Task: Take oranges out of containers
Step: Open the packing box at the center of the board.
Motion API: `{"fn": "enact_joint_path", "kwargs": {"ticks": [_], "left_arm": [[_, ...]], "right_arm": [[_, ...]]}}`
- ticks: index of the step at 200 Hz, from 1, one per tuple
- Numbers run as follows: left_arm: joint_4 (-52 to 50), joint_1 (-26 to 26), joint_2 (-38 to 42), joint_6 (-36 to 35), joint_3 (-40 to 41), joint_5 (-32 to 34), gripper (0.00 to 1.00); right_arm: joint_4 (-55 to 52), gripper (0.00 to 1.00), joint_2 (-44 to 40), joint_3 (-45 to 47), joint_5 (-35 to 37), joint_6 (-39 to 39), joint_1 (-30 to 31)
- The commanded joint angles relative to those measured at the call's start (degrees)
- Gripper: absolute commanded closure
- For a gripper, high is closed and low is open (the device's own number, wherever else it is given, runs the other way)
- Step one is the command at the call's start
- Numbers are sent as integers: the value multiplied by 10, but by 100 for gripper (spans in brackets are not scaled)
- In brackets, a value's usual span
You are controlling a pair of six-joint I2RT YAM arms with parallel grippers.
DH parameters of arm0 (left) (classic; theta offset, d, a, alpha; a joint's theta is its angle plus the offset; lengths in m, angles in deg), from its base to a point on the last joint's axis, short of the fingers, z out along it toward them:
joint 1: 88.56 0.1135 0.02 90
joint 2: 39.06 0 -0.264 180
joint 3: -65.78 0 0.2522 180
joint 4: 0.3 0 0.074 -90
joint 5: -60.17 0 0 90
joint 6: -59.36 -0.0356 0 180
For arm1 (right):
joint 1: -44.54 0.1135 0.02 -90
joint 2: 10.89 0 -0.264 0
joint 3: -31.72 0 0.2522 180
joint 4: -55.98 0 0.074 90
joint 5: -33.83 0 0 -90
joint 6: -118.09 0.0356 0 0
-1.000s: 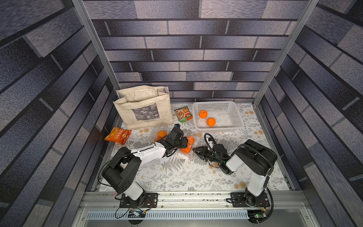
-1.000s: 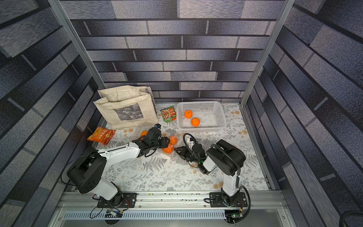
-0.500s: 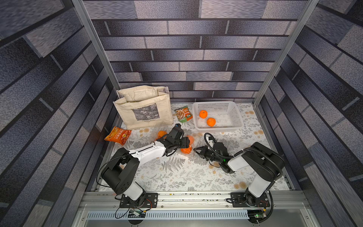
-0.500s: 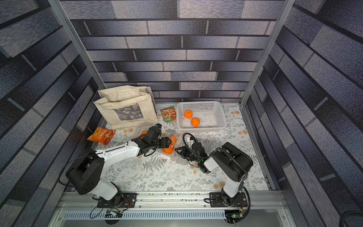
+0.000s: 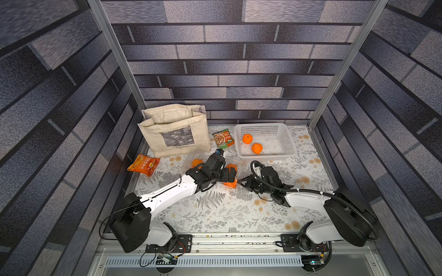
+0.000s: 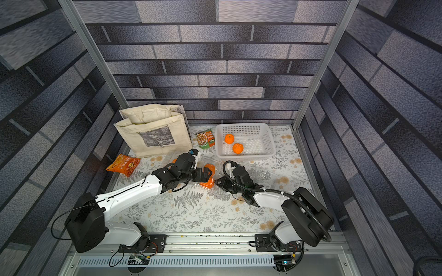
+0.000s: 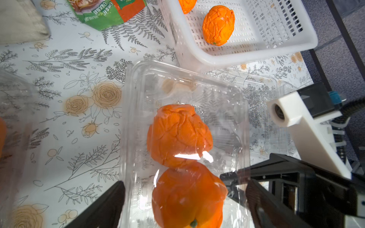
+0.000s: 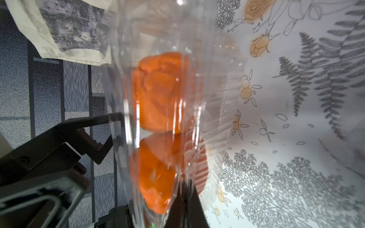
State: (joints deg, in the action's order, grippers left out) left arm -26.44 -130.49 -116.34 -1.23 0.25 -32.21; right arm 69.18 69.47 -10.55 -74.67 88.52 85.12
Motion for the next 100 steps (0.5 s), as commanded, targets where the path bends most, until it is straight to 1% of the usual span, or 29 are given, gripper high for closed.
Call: {"fn": "enact_joint_path", "kwargs": {"ticks": [1, 14, 29, 50, 62, 79, 86, 100], "left_arm": [[-15, 10, 69, 4, 12, -26, 0], [-24, 21, 93, 3, 21, -21, 0], [-51, 26, 112, 3, 21, 2, 0], [-95, 18, 126, 2, 6, 37, 0], [-87, 3, 129, -1, 8, 46, 0], [-35, -22, 117, 4, 21, 29, 0], [-3, -32, 104, 4, 27, 11, 0], [60, -43, 68, 1, 31, -42, 4]], "right_arm": [[-34, 100, -28, -10, 8, -28, -1], [-40, 100, -38, -9, 12, -31, -1], [-56, 100, -42, -14, 16, -37, -1], [-79, 100, -38, -22, 25, -44, -2], [-77, 100, -33, -24, 22, -44, -2], [-75, 100, -30, -33, 7, -49, -2], [-75, 100, -32, -36, 3, -51, -2], [-77, 100, -36, -40, 0, -57, -2]]}}
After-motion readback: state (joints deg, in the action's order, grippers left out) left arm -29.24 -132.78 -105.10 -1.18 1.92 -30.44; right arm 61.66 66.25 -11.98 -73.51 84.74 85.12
